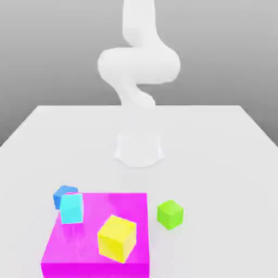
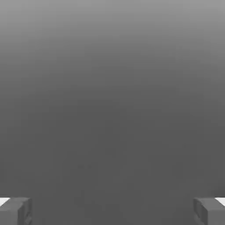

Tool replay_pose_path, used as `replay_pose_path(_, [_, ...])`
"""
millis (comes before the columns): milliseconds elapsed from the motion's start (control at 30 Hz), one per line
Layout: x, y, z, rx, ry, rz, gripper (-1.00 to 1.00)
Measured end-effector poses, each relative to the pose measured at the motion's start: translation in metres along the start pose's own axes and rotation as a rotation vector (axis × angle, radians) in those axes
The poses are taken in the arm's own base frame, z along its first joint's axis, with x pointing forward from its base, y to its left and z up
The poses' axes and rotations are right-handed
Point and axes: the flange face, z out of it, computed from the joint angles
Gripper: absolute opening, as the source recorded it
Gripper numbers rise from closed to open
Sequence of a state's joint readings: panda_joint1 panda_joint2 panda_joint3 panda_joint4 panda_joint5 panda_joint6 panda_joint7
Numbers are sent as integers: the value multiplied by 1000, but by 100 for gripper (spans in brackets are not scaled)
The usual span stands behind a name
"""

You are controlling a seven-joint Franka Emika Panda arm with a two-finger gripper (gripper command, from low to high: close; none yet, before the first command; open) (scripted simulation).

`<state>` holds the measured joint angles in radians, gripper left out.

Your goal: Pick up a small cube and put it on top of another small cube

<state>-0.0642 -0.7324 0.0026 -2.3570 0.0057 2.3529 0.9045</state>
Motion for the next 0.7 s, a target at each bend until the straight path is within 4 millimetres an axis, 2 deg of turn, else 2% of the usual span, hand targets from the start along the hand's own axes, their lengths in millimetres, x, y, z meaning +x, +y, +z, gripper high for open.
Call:
replay_pose_path(167, [16, 63, 101, -164, -15, 323, 0])
replay_pose_path(367, [15, 164, 192, -353, 0, 707, 0])
replay_pose_path(533, [-4, 258, 244, -509, 36, 1029, 0])
replay_pose_path(700, [-43, 351, 274, -666, 93, 1352, 0])
